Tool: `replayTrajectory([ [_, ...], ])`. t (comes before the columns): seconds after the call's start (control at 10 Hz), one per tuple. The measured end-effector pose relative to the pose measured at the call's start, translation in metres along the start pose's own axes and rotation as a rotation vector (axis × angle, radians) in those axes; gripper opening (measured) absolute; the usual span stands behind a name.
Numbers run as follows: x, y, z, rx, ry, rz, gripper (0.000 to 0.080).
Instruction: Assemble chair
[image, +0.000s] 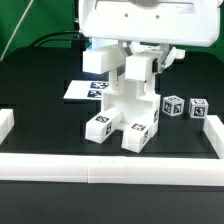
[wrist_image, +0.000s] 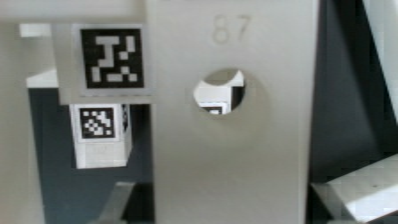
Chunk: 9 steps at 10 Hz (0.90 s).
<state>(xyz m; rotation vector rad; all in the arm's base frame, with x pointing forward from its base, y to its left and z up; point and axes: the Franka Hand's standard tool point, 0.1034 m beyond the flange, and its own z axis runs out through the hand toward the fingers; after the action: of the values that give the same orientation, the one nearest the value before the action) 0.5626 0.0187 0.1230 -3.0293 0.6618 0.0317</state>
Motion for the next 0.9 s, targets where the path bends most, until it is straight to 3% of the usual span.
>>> replayTrajectory([
  [0.9, -0.0016, -0.0007, 0.003, 0.006, 0.01, 0.024, 0.0284],
])
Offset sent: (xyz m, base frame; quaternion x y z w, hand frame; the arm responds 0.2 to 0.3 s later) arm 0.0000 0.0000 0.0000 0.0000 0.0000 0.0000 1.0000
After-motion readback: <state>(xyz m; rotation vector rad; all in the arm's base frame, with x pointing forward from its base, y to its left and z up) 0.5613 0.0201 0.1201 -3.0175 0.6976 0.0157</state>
